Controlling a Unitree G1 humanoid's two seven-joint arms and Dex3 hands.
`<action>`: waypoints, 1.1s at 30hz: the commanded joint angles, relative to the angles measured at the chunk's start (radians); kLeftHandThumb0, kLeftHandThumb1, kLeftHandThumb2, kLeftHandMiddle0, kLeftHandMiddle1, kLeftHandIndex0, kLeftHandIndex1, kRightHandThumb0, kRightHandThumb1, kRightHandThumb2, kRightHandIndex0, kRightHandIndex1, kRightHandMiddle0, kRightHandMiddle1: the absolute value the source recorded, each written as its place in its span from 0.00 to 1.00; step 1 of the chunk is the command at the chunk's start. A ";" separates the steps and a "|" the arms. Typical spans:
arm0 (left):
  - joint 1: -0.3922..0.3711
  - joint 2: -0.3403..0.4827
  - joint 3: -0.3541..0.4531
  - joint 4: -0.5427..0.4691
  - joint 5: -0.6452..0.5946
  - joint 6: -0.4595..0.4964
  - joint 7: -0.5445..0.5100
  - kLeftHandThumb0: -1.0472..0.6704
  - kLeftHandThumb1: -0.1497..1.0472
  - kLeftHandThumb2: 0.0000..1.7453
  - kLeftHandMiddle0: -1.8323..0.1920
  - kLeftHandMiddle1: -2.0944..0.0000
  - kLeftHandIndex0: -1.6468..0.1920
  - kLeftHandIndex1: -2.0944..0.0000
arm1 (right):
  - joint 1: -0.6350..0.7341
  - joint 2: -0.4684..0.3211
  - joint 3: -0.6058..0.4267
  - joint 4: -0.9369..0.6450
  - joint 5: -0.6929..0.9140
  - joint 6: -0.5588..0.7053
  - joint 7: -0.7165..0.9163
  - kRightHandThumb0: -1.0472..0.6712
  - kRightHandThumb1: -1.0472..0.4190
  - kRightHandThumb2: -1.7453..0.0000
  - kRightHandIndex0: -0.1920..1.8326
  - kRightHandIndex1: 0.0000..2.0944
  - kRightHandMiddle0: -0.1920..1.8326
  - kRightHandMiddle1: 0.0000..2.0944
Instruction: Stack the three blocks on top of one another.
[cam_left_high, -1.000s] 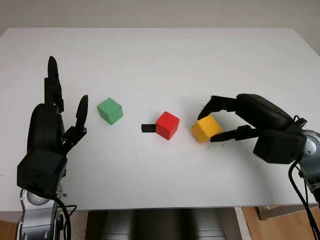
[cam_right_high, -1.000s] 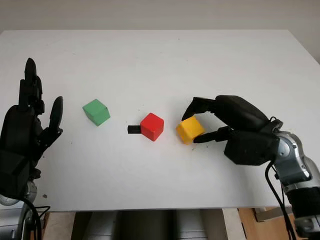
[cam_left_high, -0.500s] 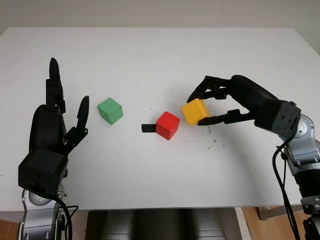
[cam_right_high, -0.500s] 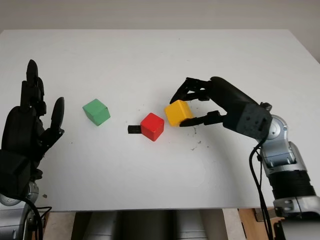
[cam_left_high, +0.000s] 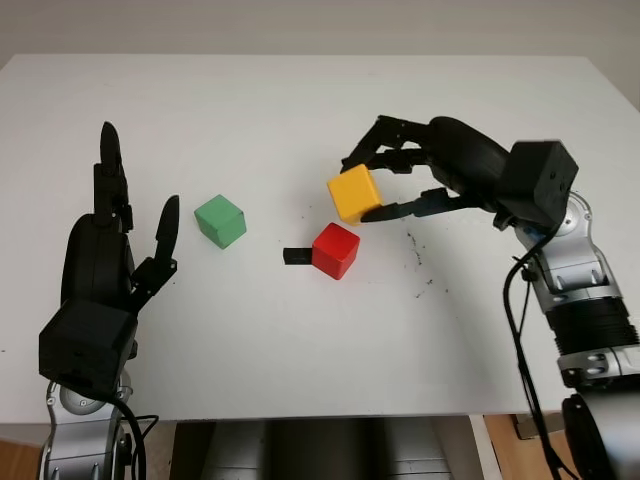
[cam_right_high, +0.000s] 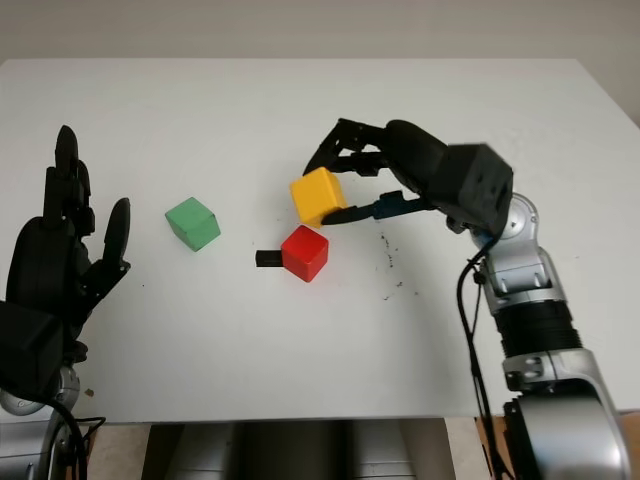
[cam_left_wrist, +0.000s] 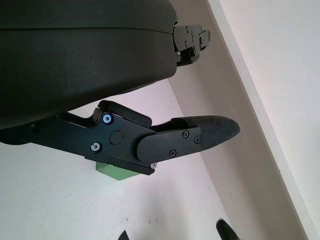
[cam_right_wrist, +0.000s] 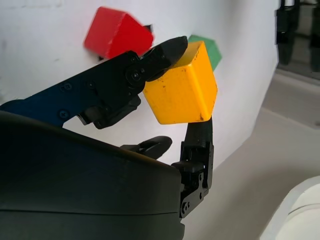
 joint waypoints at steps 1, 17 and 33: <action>0.014 -0.003 -0.001 -0.008 0.000 -0.012 0.005 0.23 1.00 0.33 0.99 0.98 0.98 0.97 | -0.023 0.012 -0.015 0.002 0.023 0.036 0.012 0.36 0.05 0.97 0.30 0.00 0.23 0.79; 0.027 -0.001 -0.001 -0.020 0.003 -0.007 0.004 0.23 1.00 0.33 0.99 0.98 0.98 0.98 | 0.005 0.044 0.025 0.030 -0.024 0.033 0.031 0.34 0.07 0.97 0.30 0.01 0.25 0.83; 0.017 -0.005 -0.007 -0.017 0.011 0.006 0.013 0.23 1.00 0.32 0.99 0.97 0.98 0.97 | 0.019 0.073 0.010 0.056 0.027 0.096 0.090 0.31 0.07 0.97 0.30 0.01 0.26 0.81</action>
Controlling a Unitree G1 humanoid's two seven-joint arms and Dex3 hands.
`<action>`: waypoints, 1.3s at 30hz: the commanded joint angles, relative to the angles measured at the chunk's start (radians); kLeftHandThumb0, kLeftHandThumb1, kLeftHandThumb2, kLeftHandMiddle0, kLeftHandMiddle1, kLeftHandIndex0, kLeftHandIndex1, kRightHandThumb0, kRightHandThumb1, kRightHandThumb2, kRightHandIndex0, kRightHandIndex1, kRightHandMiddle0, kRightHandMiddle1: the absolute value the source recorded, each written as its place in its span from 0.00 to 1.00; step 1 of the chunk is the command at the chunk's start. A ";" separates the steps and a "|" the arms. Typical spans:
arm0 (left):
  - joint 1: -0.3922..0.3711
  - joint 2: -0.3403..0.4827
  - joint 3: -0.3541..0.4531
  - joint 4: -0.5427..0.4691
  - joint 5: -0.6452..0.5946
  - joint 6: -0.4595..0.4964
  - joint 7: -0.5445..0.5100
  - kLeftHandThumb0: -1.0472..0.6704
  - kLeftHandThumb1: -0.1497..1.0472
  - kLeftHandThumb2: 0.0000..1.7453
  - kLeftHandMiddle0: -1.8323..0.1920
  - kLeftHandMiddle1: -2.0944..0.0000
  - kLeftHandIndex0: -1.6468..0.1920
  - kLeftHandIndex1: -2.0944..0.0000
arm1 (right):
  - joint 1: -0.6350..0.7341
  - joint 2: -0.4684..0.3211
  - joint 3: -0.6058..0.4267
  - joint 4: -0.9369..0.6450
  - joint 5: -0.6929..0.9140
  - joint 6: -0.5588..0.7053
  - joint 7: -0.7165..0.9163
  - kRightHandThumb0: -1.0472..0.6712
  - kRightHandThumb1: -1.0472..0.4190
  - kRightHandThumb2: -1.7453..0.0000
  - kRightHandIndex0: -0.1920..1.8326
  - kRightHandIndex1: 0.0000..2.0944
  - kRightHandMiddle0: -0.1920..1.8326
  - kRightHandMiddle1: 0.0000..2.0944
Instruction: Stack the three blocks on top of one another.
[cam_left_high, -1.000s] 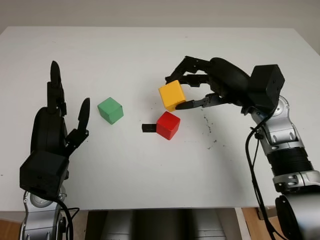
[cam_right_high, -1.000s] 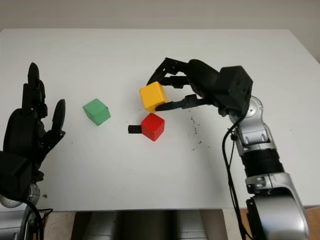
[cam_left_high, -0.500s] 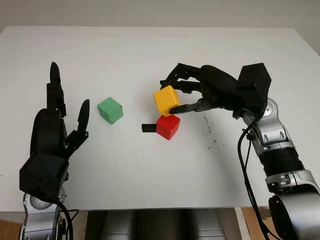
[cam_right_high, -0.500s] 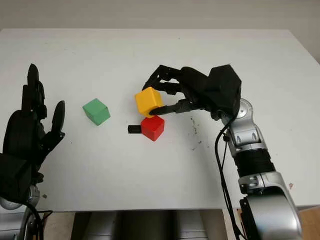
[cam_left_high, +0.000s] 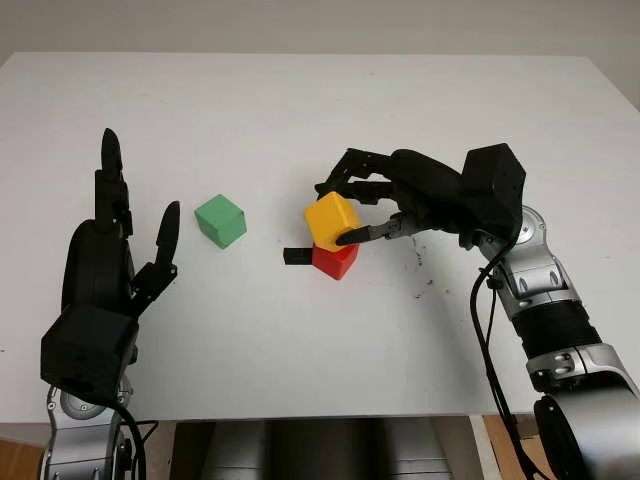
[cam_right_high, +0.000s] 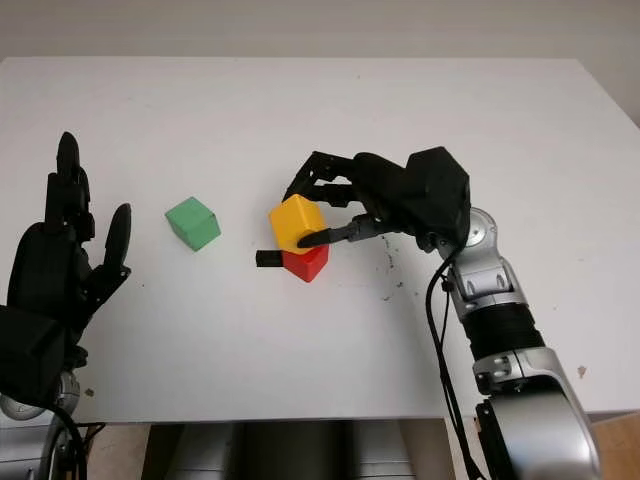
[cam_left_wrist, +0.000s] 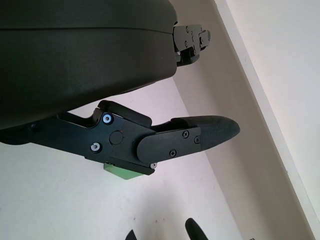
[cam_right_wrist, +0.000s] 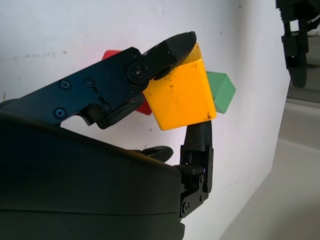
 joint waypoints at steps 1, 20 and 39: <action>-0.002 -0.004 -0.003 -0.015 0.000 -0.006 0.005 0.23 1.00 0.32 0.99 0.97 0.98 0.97 | 0.007 0.019 -0.023 -0.029 0.037 0.051 0.004 0.32 0.07 0.97 0.30 0.01 0.27 0.81; 0.009 0.004 0.000 -0.018 0.005 -0.009 -0.001 0.23 1.00 0.33 0.98 0.97 0.98 0.97 | 0.034 0.023 -0.034 -0.038 0.043 0.103 -0.031 0.31 0.07 0.97 0.30 0.01 0.28 0.82; 0.016 0.013 0.008 -0.019 -0.001 -0.007 -0.012 0.23 1.00 0.33 0.98 0.97 0.97 0.97 | 0.061 -0.072 0.044 -0.028 -0.213 -0.250 -0.127 0.32 0.07 0.97 0.32 0.01 0.29 0.76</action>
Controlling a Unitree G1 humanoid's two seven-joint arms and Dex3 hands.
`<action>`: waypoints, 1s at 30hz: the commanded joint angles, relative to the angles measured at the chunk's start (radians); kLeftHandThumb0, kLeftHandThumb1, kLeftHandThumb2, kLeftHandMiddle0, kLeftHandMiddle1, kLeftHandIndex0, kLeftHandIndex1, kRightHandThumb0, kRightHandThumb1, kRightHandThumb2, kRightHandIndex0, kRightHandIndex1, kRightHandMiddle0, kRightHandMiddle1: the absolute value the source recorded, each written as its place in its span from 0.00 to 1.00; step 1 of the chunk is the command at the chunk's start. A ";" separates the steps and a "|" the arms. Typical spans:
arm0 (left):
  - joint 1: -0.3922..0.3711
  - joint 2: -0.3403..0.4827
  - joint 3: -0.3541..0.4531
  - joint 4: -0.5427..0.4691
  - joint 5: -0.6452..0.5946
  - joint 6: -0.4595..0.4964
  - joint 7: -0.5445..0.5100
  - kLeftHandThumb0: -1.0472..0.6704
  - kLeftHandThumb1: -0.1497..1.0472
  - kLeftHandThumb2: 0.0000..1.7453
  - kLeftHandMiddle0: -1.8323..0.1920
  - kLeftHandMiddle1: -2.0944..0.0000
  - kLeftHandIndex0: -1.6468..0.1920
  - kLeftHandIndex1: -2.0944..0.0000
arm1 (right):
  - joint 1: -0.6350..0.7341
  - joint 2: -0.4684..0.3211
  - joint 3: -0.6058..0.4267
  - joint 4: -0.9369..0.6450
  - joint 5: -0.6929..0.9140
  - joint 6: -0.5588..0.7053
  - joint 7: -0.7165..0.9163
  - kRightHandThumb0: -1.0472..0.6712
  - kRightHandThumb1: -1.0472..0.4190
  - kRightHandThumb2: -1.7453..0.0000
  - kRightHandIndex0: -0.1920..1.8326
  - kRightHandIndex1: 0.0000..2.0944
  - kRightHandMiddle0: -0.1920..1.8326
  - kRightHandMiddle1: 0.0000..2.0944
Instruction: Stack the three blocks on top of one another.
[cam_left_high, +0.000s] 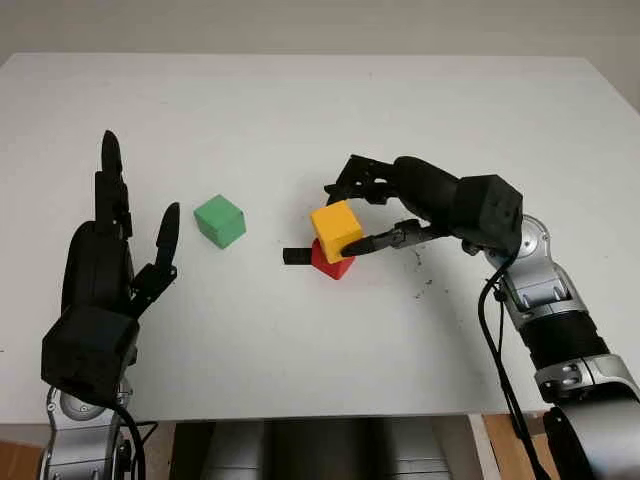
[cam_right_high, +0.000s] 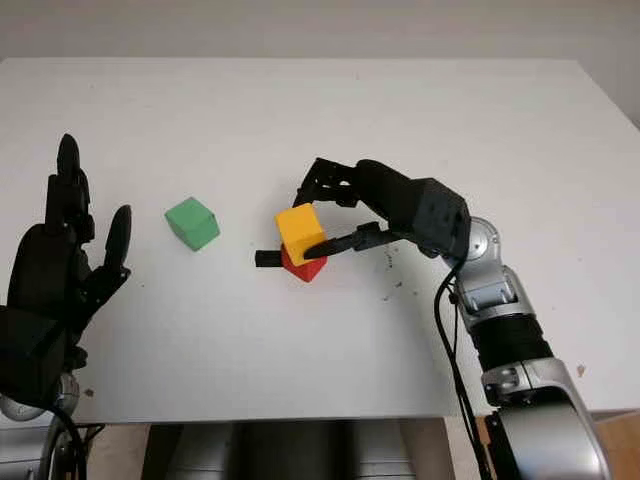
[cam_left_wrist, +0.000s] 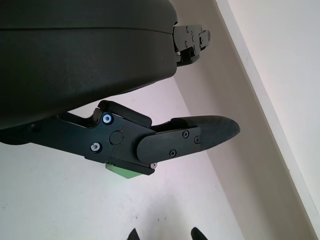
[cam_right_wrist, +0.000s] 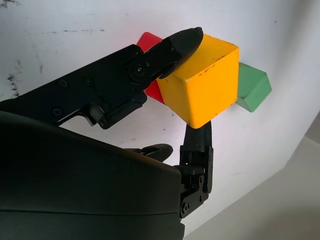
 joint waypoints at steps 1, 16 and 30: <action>0.009 0.009 0.006 -0.017 0.000 -0.008 -0.003 0.23 1.00 0.33 0.98 0.97 0.97 0.97 | 0.017 -0.017 0.003 -0.005 -0.008 -0.017 -0.009 0.32 0.08 0.97 0.32 0.01 0.30 0.75; 0.008 0.013 0.010 -0.016 -0.005 -0.005 -0.013 0.24 1.00 0.33 0.98 0.97 0.97 0.97 | 0.027 -0.024 0.004 -0.024 -0.018 -0.010 -0.023 0.30 0.09 0.97 0.25 0.00 0.14 0.59; 0.009 0.014 0.012 -0.011 -0.003 -0.011 -0.017 0.24 1.00 0.33 0.98 0.97 0.98 0.97 | 0.023 -0.028 -0.008 -0.064 -0.022 0.080 -0.047 0.30 0.09 0.97 0.12 0.01 0.13 0.25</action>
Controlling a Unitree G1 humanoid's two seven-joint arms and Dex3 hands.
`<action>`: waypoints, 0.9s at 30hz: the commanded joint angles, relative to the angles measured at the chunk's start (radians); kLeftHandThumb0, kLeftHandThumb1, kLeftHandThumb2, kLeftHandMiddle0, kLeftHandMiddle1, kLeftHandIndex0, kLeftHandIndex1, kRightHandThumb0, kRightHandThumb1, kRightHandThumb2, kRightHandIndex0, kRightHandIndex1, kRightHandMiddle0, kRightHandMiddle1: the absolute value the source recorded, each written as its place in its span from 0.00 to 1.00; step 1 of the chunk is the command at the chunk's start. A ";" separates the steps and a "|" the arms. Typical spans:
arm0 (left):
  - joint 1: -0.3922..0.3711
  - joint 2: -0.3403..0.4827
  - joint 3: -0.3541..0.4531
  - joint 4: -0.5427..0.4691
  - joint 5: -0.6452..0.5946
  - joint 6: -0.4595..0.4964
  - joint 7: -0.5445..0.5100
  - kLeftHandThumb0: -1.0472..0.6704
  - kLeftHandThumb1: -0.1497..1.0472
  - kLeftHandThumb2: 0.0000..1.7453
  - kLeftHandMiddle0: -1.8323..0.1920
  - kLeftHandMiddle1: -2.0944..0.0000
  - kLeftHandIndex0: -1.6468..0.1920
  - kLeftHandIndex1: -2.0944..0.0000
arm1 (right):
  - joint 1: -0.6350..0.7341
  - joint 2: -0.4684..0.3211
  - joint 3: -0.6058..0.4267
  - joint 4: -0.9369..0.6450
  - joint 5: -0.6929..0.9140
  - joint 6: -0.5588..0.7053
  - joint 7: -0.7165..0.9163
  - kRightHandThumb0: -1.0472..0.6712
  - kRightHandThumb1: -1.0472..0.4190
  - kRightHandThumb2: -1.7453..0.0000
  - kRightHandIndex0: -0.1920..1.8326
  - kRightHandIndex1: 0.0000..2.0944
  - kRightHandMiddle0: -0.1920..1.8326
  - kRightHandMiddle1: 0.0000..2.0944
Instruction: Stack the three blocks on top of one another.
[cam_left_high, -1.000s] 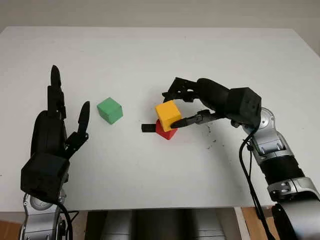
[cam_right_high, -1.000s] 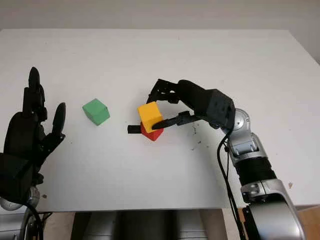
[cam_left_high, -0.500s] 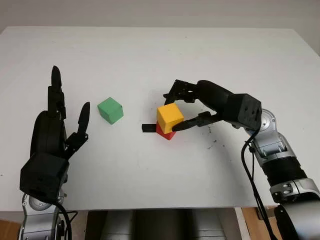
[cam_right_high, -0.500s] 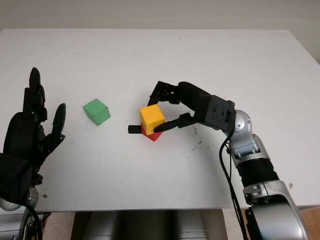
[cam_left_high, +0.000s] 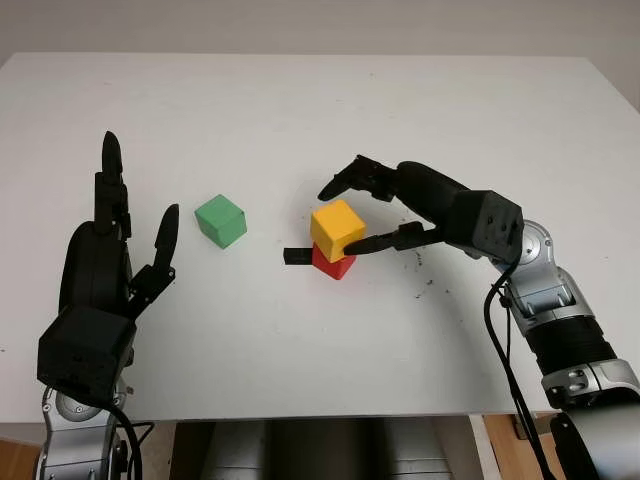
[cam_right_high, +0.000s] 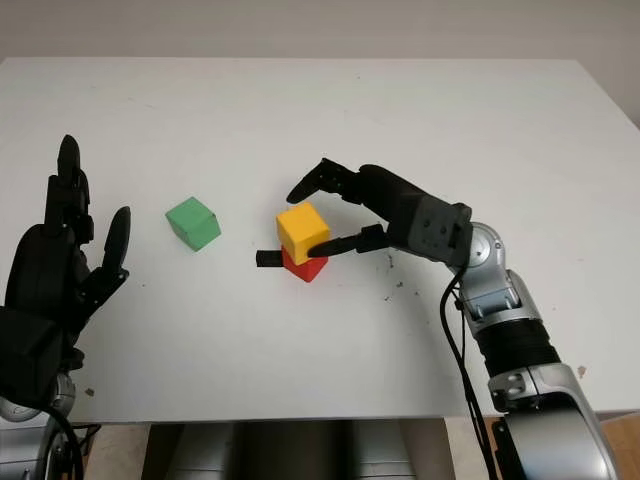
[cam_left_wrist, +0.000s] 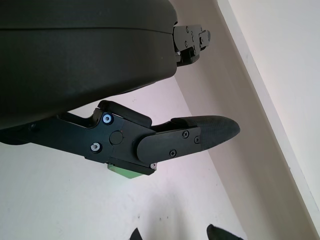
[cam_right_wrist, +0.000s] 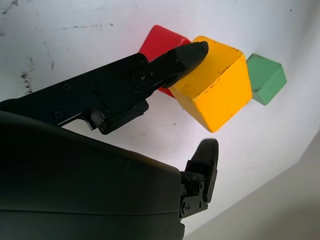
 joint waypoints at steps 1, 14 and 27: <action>0.008 0.011 0.003 -0.009 0.002 -0.012 -0.002 0.24 1.00 0.33 0.98 0.97 0.97 0.97 | 0.003 -0.015 -0.009 -0.029 0.004 0.022 -0.002 0.30 0.09 0.97 0.12 0.01 0.14 0.22; 0.015 0.011 0.012 -0.015 -0.012 -0.013 -0.015 0.23 1.00 0.33 0.98 0.97 0.98 0.98 | -0.013 -0.098 -0.011 -0.111 0.142 0.079 0.277 0.17 0.15 0.98 0.00 0.00 0.01 0.01; -0.034 0.045 0.012 0.006 0.034 0.034 -0.006 0.23 1.00 0.28 0.96 0.97 0.95 0.97 | -0.006 -0.092 -0.251 -0.186 0.619 0.445 0.472 0.03 0.03 0.93 0.00 0.00 0.00 0.00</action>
